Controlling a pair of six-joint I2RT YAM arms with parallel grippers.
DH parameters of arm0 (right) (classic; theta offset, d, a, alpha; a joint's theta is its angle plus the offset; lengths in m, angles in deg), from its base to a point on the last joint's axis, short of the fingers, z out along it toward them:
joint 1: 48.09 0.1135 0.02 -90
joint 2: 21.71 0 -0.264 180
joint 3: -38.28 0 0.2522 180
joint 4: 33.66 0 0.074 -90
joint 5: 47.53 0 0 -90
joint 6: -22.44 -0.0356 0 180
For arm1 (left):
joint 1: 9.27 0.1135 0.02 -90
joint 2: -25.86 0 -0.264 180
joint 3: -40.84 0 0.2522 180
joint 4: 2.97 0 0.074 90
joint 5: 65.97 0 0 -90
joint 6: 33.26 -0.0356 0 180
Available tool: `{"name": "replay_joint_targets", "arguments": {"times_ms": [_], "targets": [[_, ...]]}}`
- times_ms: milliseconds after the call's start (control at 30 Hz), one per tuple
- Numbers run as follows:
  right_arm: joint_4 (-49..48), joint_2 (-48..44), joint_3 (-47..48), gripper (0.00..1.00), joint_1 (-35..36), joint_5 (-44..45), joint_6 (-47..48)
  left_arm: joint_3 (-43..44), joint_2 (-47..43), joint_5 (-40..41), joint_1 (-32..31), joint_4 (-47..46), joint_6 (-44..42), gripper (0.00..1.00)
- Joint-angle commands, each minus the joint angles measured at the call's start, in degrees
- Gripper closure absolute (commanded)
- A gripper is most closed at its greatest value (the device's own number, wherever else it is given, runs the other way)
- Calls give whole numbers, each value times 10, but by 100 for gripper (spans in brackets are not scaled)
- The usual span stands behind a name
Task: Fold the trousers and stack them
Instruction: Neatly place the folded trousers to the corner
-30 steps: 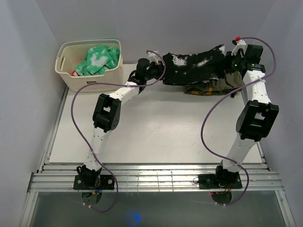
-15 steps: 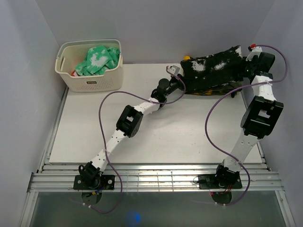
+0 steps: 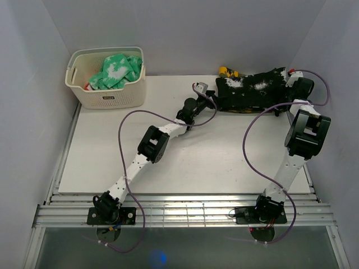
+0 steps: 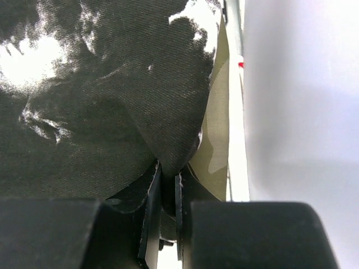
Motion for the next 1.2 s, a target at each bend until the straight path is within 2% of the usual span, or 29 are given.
{"name": "replay_joint_targets", "arguments": {"times_ms": [0, 100, 133, 167, 200, 233, 267, 300, 333, 367, 400, 433, 500, 533, 600, 667, 700, 767, 800, 867, 933, 1000, 1067, 1100, 1167], "targets": [[-48, 6, 29, 92, -14, 65, 7, -57, -91, 4, 31, -6, -24, 2], [-44, 16, 41, 92, -14, 56, -1, -144, -202, -13, 47, 13, -14, 2], [-17, 22, 53, 84, -12, 50, -1, -228, -238, -27, 52, 13, -10, 2], [1, 30, 81, 77, -8, 56, -1, -271, -274, -41, 57, 16, -10, 2], [16, 38, 91, 69, -7, 58, -1, -310, -346, -54, 67, 25, -11, 2], [28, 39, 96, 40, -6, 63, -1, -372, -380, -67, 74, 66, -10, 2], [40, 36, 96, 27, -4, 66, -1, -392, -414, -81, 82, 94, 1, 2], [45, 26, 95, 21, -5, 63, 2, -409, -472, -97, 101, 129, 11, 2], [47, 19, 93, 8, -5, 53, 3, -422, -499, -107, 110, 210, 21, 2], [52, 10, 92, 0, -4, 44, 5, -434, -523, -126, 119, 260, 32, 2], [73, -6, 102, 8, -3, 34, 8, -433, -562, -141, 136, 314, 27, 2], [86, -14, 112, 10, -1, 22, 14, -428, -577, -146, 143, 432, 16, 2], [133, -40, 139, 10, 4, -2, 20, -387, -598, -119, 153, 572, -41, 2], [151, -51, 148, 10, 6, -36, 28, -378, -612, -107, 158, 684, -57, 2], [209, -87, 163, 10, 8, -69, 42, -389, -633, -96, 189, 778, -80, 2], [250, -113, 178, 10, 13, -111, 52, -421, -671, -143, 229, 811, -92, 2], [283, -144, 178, 10, 13, -140, 53, -444, -681, -189, 273, 841, -101, 2], [318, -193, 167, 10, 13, -163, 51, -469, -704, -231, 327, 870, -130, 2], [337, -210, 159, 10, 13, -181, 59, -484, -709, -228, 338, 908, -151, 2], [437, -236, 136, 10, 14, -259, 99, -516, -746, -212, 354, 927, -211, 2], [535, -266, 106, 10, 15, -323, 153, -598, -787, -168, 355, 910, -255, 2], [584, -295, 31, 10, 25, -327, 185, -652, -847, -145, 355, 886, -268, 2], [605, -326, -41, 10, 35, -328, 205, -718, -881, -130, 355, 877, -281, 2], [598, -367, -119, 10, 36, -325, 211, -736, -910, -130, 355, 874, -288, 2], [574, -424, -186, 10, 43, -301, 224, -780, -934, -120, 356, 870, -303, 2]]}}
